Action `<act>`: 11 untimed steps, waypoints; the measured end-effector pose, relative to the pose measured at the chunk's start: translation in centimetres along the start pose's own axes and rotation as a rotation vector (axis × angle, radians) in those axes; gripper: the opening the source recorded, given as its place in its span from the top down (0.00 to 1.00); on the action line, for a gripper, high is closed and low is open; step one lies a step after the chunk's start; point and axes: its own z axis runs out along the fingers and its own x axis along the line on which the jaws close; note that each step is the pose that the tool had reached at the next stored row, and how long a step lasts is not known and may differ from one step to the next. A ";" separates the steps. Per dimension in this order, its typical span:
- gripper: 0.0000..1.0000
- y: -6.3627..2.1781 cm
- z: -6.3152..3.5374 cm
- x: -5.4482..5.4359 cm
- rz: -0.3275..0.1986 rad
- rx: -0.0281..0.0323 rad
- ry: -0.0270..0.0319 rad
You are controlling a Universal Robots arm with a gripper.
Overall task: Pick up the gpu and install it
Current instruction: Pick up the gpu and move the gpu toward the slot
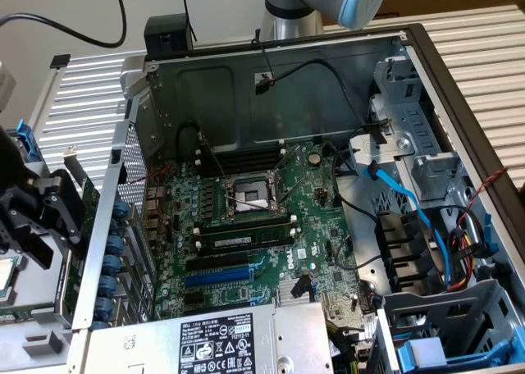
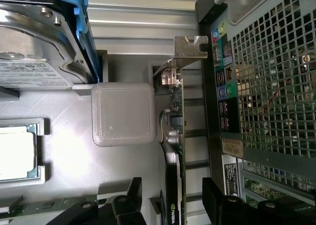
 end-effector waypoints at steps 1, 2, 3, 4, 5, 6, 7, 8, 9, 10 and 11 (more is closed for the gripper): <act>0.40 -0.01 0.09 0.0 0.002 -0.0057 0.0002; 0.40 -0.02 0.17 0.0 0.004 -0.0109 0.0004; 0.40 -0.03 0.27 0.1 0.006 -0.0152 0.0006; 0.40 -0.05 0.37 0.1 0.008 -0.0182 0.0008; 0.40 -0.09 0.48 0.1 0.009 -0.0203 0.0009; 0.40 -0.14 0.58 0.1 0.010 -0.0211 0.0014; 0.40 -0.17 0.70 0.2 0.010 -0.0212 0.0016; 0.40 -0.18 0.83 0.2 0.011 -0.0212 0.0016; 0.40 -0.19 0.96 0.2 0.011 -0.0212 0.0016; 0.40 -0.20 1.04 0.2 0.011 -0.0208 0.0016; 0.40 -0.21 1.09 0.2 0.011 -0.0194 0.0016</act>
